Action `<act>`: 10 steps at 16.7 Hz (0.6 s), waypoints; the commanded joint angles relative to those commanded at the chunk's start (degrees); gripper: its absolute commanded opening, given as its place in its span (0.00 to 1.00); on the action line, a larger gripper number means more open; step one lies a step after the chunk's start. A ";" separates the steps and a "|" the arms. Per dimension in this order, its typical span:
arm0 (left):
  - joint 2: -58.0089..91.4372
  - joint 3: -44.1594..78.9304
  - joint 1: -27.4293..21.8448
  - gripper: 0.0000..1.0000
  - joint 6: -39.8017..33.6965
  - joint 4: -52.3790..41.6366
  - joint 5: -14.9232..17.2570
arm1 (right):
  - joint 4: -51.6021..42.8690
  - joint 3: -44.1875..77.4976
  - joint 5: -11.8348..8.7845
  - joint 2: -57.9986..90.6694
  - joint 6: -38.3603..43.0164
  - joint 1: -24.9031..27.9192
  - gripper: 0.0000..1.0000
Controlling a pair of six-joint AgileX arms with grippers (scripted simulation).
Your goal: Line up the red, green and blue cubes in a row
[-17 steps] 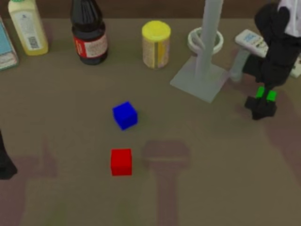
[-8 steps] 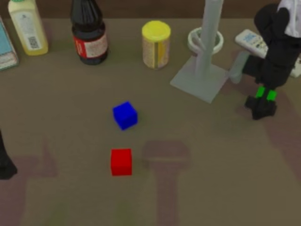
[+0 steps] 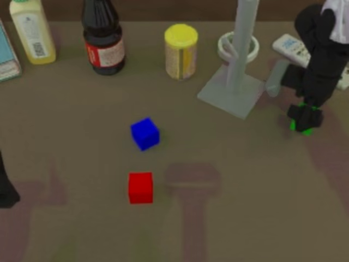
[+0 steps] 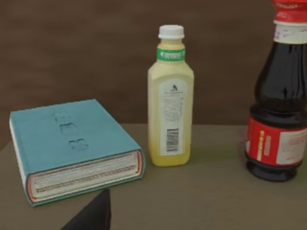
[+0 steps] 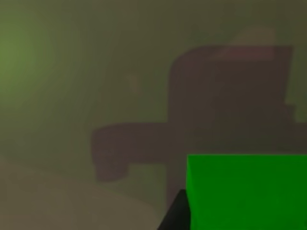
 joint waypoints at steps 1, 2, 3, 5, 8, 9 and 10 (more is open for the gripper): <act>0.00 0.00 0.00 1.00 0.00 0.00 0.00 | 0.00 0.00 0.00 0.00 0.00 0.00 0.00; 0.00 0.00 0.00 1.00 0.00 0.00 0.00 | 0.00 0.00 0.00 0.00 0.00 0.00 0.00; 0.00 0.00 0.00 1.00 0.00 0.00 0.00 | 0.00 0.00 0.00 0.00 0.00 0.00 0.00; 0.00 0.00 0.00 1.00 0.00 0.00 0.00 | 0.00 0.00 0.00 0.00 0.00 0.00 0.00; 0.00 0.00 0.00 1.00 0.00 0.00 0.00 | 0.00 0.00 0.00 0.00 0.00 0.00 0.00; 0.00 0.00 0.00 1.00 0.00 0.00 0.00 | -0.61 -0.13 -0.17 -0.90 0.37 -0.09 0.00; 0.00 0.00 0.00 1.00 0.00 0.00 0.00 | -0.81 0.07 -0.18 -0.93 0.34 -0.07 0.00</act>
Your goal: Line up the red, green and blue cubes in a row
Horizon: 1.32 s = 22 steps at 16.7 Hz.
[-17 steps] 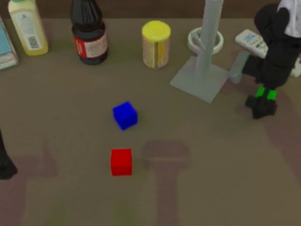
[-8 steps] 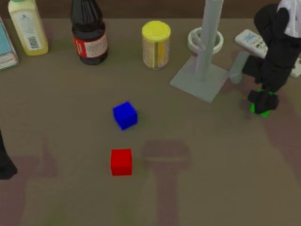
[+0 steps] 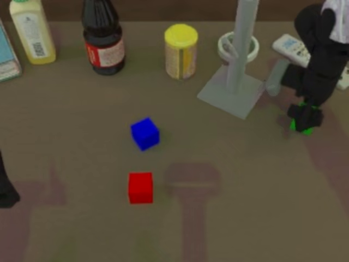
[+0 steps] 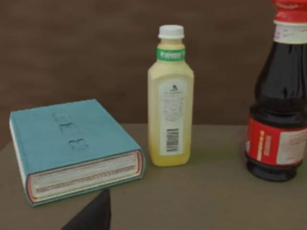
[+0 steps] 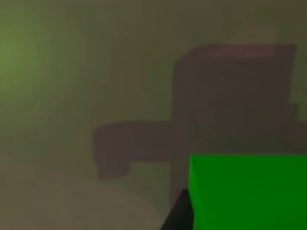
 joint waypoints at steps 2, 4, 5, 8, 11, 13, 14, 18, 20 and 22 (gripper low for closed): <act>0.00 0.00 0.00 1.00 0.00 0.00 0.00 | -2.14 1.93 -0.01 -0.46 -0.06 0.07 0.00; 0.00 0.00 0.00 1.00 0.00 0.00 0.00 | -6.16 4.83 -0.02 -1.34 0.01 0.11 0.00; 0.00 0.00 0.00 1.00 0.00 0.00 0.00 | -8.49 6.35 -0.03 -1.78 -0.03 0.20 0.00; 0.00 0.00 0.00 1.00 0.00 0.00 0.00 | -13.15 9.87 -0.04 -3.08 -0.10 0.46 0.00; 0.00 0.00 0.00 1.00 0.00 0.00 0.00 | -13.52 10.22 -0.03 -3.27 -0.08 0.48 0.00; 0.00 0.00 0.00 1.00 0.00 0.00 0.00 | -13.40 10.10 -0.04 -3.08 0.03 0.33 0.00; 0.00 0.00 0.00 1.00 0.00 0.00 0.00 | -13.41 10.01 -0.05 -3.21 0.17 1.04 0.00; 0.00 0.00 0.00 1.00 0.00 0.00 0.00 | -13.38 8.62 -0.09 -4.84 2.28 9.20 0.00; 0.00 0.00 0.00 1.00 0.00 0.00 0.00 | -13.42 7.33 -0.15 -6.03 3.93 15.24 0.00; 0.00 0.00 0.00 1.00 0.00 0.00 0.00 | -13.54 5.93 -0.25 -7.23 5.58 22.15 0.00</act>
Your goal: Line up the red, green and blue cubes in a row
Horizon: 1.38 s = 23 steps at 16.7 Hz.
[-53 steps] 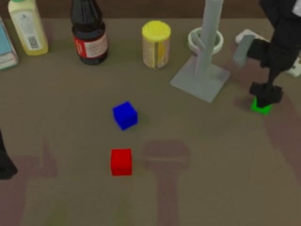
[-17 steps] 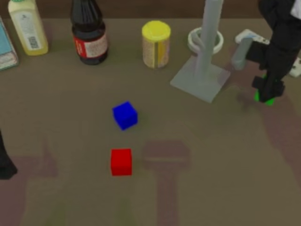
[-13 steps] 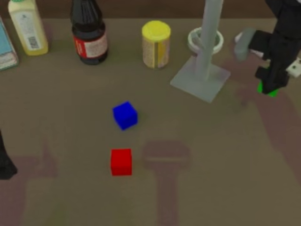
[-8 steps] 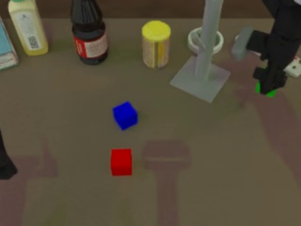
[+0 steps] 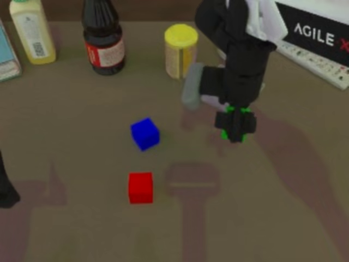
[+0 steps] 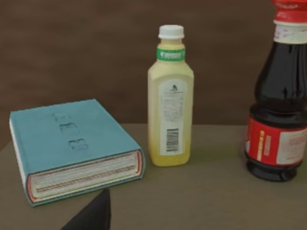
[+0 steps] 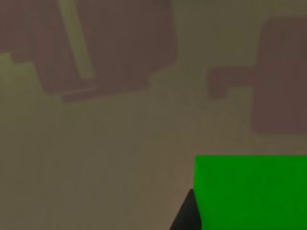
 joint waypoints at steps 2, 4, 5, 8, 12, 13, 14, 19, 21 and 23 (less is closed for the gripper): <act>0.00 0.00 0.00 1.00 0.00 0.00 0.00 | -0.07 -1.25 -0.08 -1.19 1.56 6.86 0.00; 0.00 0.00 0.00 1.00 0.00 0.00 0.00 | -0.02 -2.28 -0.10 -2.32 2.87 12.06 0.00; 0.00 0.00 0.00 1.00 0.00 0.00 0.00 | 0.03 -2.66 -0.10 -2.76 3.35 13.74 0.00; 0.00 0.00 0.00 1.00 0.00 0.00 0.00 | 0.09 -3.08 -0.09 -3.23 3.85 15.33 0.00; 0.00 0.00 0.00 1.00 0.00 0.00 0.00 | 0.23 -3.03 -0.14 -2.95 3.90 15.16 0.00; 0.00 0.00 0.00 1.00 0.00 0.00 0.00 | 1.03 -3.74 -0.12 -2.86 3.90 15.18 0.00; 0.00 0.00 0.00 1.00 0.00 0.00 0.00 | 2.43 -4.88 -0.09 -2.68 3.95 15.15 0.00; 0.00 0.00 0.00 1.00 0.00 0.00 0.00 | 12.58 -12.79 -0.09 -0.82 4.01 15.29 0.00; 0.00 0.00 0.00 1.00 0.00 0.00 0.00 | 14.36 -14.44 -0.07 -0.34 3.95 15.39 0.00; 0.00 0.00 0.00 1.00 0.00 0.00 0.00 | 14.42 -14.49 -0.07 -0.32 3.95 15.40 0.00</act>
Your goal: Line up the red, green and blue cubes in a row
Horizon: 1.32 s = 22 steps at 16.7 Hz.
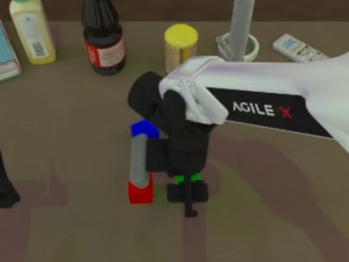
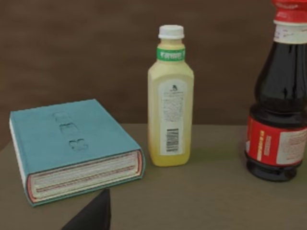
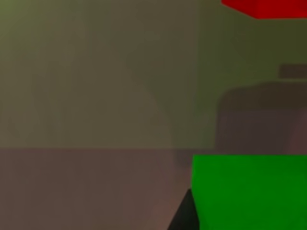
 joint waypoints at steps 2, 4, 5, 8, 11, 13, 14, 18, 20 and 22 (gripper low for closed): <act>0.00 0.00 0.00 1.00 0.00 0.00 0.00 | 0.00 0.00 0.00 0.00 0.00 0.00 0.08; 0.00 0.00 0.00 1.00 0.00 0.00 0.00 | 0.00 0.00 0.00 0.00 0.00 0.00 0.23; 0.00 0.00 0.00 1.00 0.00 0.00 0.00 | 0.00 0.00 0.00 0.00 0.00 0.00 0.30; 0.00 0.00 0.00 1.00 0.00 0.00 0.00 | 0.00 0.00 0.00 0.00 0.00 0.00 0.53; 0.00 0.00 0.00 1.00 0.00 0.00 0.00 | 0.00 0.00 0.00 0.00 0.00 0.00 0.75; 0.00 0.00 0.00 1.00 0.00 0.00 0.00 | 0.00 0.00 0.00 0.00 0.00 0.00 0.90; 0.00 0.00 0.00 1.00 0.00 0.00 0.00 | 0.00 0.00 0.00 0.00 0.00 0.00 0.98; 0.00 0.00 0.00 1.00 0.00 0.00 0.00 | 0.00 0.00 0.00 0.00 0.00 0.00 1.00; 0.00 0.00 0.00 1.00 0.00 0.00 0.00 | 0.00 0.00 0.00 0.00 0.00 0.00 1.00; 0.00 0.00 0.00 1.00 0.00 0.00 0.00 | 0.00 0.00 0.00 0.00 0.00 0.00 1.00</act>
